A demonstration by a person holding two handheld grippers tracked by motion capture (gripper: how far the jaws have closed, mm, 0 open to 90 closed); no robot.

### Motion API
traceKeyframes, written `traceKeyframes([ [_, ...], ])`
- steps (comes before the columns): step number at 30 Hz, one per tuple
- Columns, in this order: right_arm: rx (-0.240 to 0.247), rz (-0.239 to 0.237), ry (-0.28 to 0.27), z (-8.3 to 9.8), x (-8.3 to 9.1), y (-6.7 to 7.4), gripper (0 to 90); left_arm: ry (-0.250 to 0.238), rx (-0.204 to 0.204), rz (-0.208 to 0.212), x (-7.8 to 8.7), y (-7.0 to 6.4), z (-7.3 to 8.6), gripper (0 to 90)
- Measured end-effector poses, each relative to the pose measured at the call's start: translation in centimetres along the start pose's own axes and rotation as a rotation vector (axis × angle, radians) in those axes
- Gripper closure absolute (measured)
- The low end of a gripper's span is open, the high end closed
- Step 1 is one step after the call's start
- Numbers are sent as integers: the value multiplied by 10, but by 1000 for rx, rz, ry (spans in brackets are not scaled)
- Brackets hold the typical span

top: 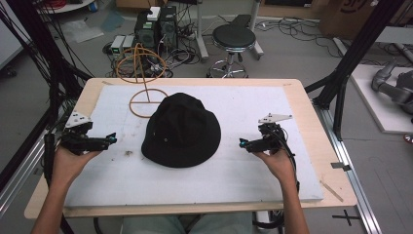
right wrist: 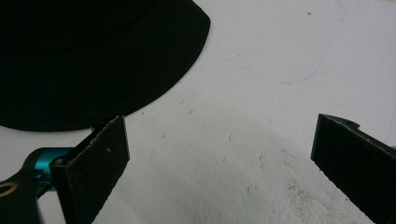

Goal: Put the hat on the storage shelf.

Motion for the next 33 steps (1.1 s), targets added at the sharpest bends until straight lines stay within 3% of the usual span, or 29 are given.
traceKeyframes([
  [26,22,7,10,-2,-6,5,39,-8,12,3,2,4,2,71],
  [33,35,-6,-10,-14,-5,14,39,-16,17,4,5,5,0,71],
])
Point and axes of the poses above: each handheld gripper's, and its own axes: x roughly backward along the jaws, z roughly out of its underside, y roughly to its left, the point moved 4 cm from there along -x, roughly forward along the jaws, and after that the axes turned 7 degrees about -x, right-handed, at the moved point
